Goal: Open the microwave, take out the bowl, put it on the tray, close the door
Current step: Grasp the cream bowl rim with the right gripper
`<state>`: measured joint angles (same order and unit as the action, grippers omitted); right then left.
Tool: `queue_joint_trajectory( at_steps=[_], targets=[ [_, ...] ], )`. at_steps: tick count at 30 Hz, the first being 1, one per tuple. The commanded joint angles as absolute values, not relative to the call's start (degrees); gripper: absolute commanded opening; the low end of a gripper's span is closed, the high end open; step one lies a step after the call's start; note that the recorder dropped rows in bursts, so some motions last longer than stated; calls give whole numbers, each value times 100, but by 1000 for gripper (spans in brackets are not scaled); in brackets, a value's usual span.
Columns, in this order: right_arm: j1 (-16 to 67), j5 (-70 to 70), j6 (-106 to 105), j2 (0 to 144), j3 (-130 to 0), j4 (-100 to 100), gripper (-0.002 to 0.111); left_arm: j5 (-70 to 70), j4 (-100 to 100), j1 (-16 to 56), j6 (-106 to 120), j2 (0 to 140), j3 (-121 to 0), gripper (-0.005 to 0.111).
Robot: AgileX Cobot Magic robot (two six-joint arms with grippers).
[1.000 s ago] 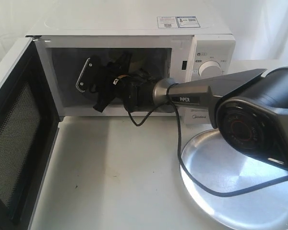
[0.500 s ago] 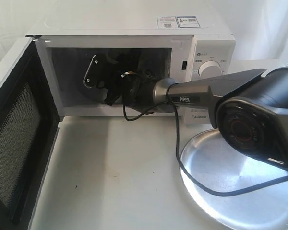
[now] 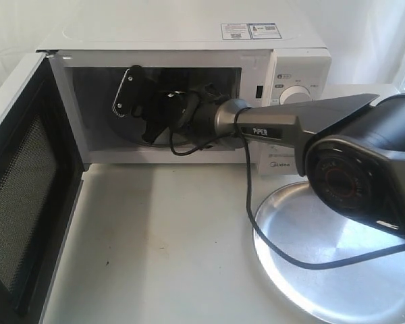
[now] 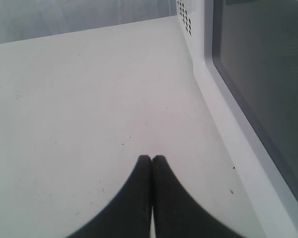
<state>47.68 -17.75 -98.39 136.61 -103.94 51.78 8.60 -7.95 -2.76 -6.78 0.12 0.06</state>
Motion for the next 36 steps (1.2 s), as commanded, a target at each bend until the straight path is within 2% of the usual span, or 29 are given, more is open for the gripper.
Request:
queue_joint_trajectory(
  at_steps=[1,18,30,33,36],
  targets=[
    [4666,-1834,-9969,13739,-10487,5379,56,852,-773,-271,-715,0,0,0],
    [4578,-2239,-10672,13776,-10487,6342,54,852,-773,-271,-715,0,0,0],
    [4530,-2305,-10790,13945,-10568,6321,52,852,-773,-271,-715,0,0,0],
    [4530,-2295,-10790,13945,-10568,6321,47,852,-773,-271,-715,0,0,0],
    [4530,-2413,-10790,13945,-10568,6321,33,852,-773,-271,-715,0,0,0]
  ],
)
